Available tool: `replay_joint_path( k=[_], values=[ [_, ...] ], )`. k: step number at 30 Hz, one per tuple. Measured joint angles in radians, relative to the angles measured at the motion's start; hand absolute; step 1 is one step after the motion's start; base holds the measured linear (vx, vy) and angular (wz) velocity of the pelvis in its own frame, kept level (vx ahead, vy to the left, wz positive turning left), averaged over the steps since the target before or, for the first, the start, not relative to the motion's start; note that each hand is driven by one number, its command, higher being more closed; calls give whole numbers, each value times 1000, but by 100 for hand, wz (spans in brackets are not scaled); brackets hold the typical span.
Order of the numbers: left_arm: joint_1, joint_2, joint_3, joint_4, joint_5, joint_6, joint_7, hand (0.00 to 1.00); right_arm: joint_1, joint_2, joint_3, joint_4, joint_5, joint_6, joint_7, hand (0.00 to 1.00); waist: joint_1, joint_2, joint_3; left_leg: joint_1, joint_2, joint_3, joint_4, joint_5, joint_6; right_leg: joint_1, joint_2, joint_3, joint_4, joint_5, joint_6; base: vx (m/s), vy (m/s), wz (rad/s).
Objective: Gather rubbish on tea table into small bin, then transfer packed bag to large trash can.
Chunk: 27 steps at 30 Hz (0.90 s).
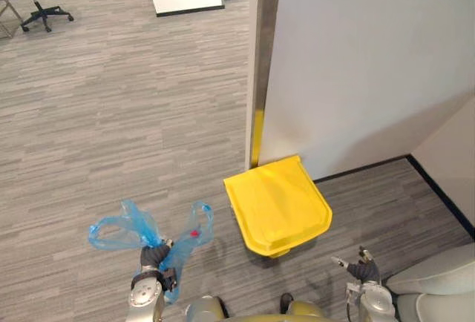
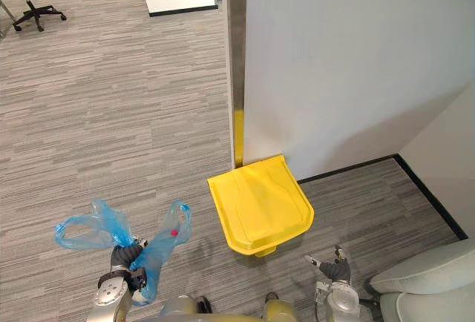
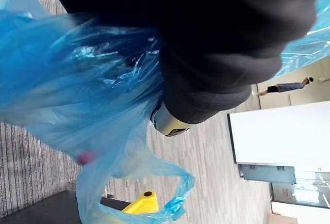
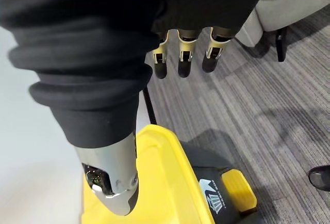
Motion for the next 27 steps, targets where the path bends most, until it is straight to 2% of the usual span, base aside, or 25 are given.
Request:
replay_joint_path(
  k=[3,4,5,6,7,8,9,10,11,12,13,14,16,18,21,24,26,27],
  values=[
    [12,0,-7,-3,0,2,-1,100,-4,1,1,-2,0,0,-1,0,5,-3,6,-17,36,20,102,-82,-5,-58,11,28,131,-48,7,-5,84,-41],
    [8,1,-16,-4,0,5,0,100,-12,1,1,-2,0,1,-2,0,5,-5,36,17,35,20,110,-110,11,-119,2,-9,308,-53,15,-15,79,-37],
    [8,5,-21,-3,0,7,0,100,-19,3,1,-3,0,1,-2,0,5,-5,51,38,34,21,114,-115,19,-158,-4,-42,390,-73,13,-8,62,-35],
    [5,22,-48,-3,0,11,1,100,-10,10,1,-3,1,3,-2,0,-2,-1,67,66,34,23,128,-129,34,-209,-18,-99,444,-98,-4,18,27,-15],
    [-2,32,-59,-3,0,11,2,100,-8,11,3,-3,1,7,-3,0,-2,-8,71,77,34,23,137,-139,33,-232,-29,-128,434,-97,-9,71,-13,-6],
    [-19,50,-73,-2,0,10,2,100,-9,11,9,-4,2,20,-4,0,-4,-23,81,95,34,27,163,-163,32,-271,-47,-180,367,-74,-5,92,-47,5],
    [-40,60,-86,5,-1,10,2,100,-12,6,13,-3,4,21,-4,0,-6,-34,94,104,36,34,194,-188,29,-280,-72,-245,309,-18,-23,102,-59,9],
    [-47,60,-93,11,-1,10,3,100,-12,0,13,-3,10,23,-5,0,-4,-32,93,104,38,30,210,-203,25,-254,-90,-265,281,5,-12,221,-60,-15],
    [-67,58,-96,11,-1,9,11,100,-41,-17,13,-3,17,23,-7,0,9,-30,107,105,50,26,252,-233,4,-240,-94,-287,253,83,-22,219,-40,-17],
    [-102,63,-100,16,-1,9,20,100,-71,-30,6,-5,19,21,-9,0,15,-18,143,103,62,11,280,-241,-14,-237,-97,-278,299,72,-19,225,-39,-1],
    [-133,64,-104,27,-1,9,20,100,-83,-35,-2,-8,19,21,-17,0,14,-20,160,101,45,-14,277,-240,-17,-253,-103,-254,354,32,-23,134,-69,55],
    [-161,63,-111,35,-1,9,21,100,-80,-37,-22,-8,21,22,-22,0,10,-21,166,99,25,-46,266,-240,-17,-270,-96,-214,414,-32,-23,191,-140,77],
    [-174,63,-112,35,-1,8,22,100,-57,-37,-46,-9,27,22,-23,0,-5,-21,165,99,3,-109,253,-246,-27,-274,-70,-150,484,-109,-28,227,-166,88],
    [-174,63,-114,35,-1,8,21,100,-34,-35,-83,-8,33,22,-23,0,-2,-15,162,97,-3,-167,248,-257,-49,-270,-69,-152,534,-168,-34,232,-148,72],
    [-167,63,-124,39,0,9,21,100,-32,-19,-109,-6,44,23,-22,0,0,4,150,65,9,-280,222,-254,-64,-264,-55,-231,515,-177,-65,250,-154,43],
    [-167,50,-138,45,-1,10,19,100,-48,-4,-107,-7,58,23,-22,0,-1,4,149,57,22,-305,187,-229,-97,-265,-32,-242,497,-170,-78,139,-109,11],
    [-166,40,-138,47,-1,10,19,100,-54,-4,-104,-11,59,21,-22,0,-2,7,145,49,25,-309,179,-215,-91,-265,-29,-243,481,-166,-84,19,-59,6],
    [-162,38,-134,63,-1,9,19,100,-50,-3,-98,-11,59,20,-22,0,-2,17,125,35,39,-312,175,-207,-97,-265,-19,-254,458,-156,-92,-13,-60,10]
  ],
)
